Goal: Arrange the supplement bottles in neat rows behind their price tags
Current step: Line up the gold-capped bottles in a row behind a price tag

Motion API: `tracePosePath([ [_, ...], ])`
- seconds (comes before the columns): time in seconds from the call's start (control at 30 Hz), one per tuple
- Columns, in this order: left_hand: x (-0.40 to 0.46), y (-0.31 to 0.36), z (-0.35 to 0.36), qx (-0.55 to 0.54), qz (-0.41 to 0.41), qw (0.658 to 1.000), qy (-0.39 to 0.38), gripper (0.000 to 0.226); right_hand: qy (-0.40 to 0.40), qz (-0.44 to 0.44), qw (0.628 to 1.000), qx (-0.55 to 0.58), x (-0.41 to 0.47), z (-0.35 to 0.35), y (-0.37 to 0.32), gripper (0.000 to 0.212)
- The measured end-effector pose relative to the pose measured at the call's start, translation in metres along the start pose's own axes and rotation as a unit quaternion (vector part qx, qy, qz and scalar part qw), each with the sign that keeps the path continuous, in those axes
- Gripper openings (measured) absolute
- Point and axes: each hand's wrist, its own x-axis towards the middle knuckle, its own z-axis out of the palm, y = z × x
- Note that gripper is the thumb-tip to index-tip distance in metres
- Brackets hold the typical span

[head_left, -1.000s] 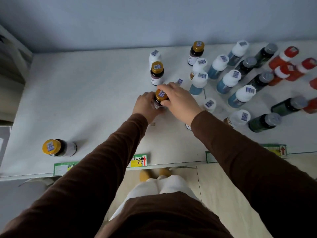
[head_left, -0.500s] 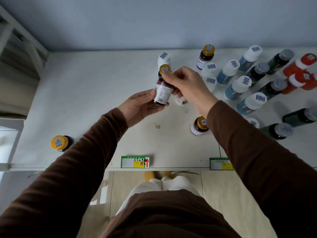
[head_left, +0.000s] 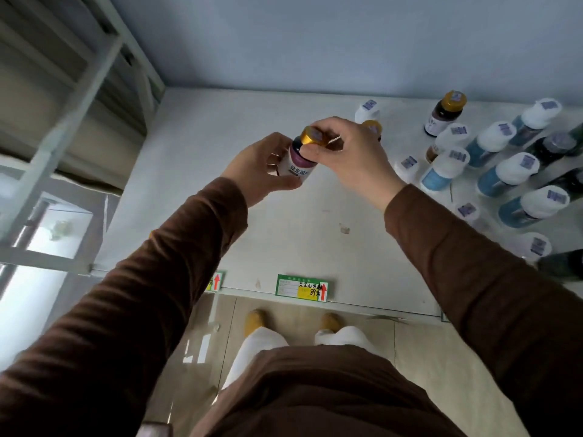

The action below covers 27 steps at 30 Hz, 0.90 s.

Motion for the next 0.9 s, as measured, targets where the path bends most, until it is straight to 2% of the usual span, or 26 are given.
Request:
tracePosePath([
  [0.1, -0.009, -0.022, -0.052, 0.107, 0.002, 0.994, -0.018, 0.041, -0.022, -0.01, 0.999, -0.026, 0.006, 0.037, -0.017, 0.038],
  [0.33, -0.023, -0.101, -0.136, 0.282, 0.02, 0.958, 0.033, 0.031, -0.059, -0.002, 0.993, -0.1, 0.008, 0.134, -0.052, 0.041],
  [0.57, -0.044, -0.165, -0.167, 0.307, 0.02, 0.951, 0.039, 0.031, -0.084, 0.007, 0.977, -0.197, -0.002, 0.205, -0.072, 0.039],
  [0.9, -0.05, -0.19, -0.166, 0.283, 0.002, 0.958, 0.041, 0.029, -0.089, 0.012, 0.972, -0.219, -0.009, 0.224, -0.075, 0.04],
])
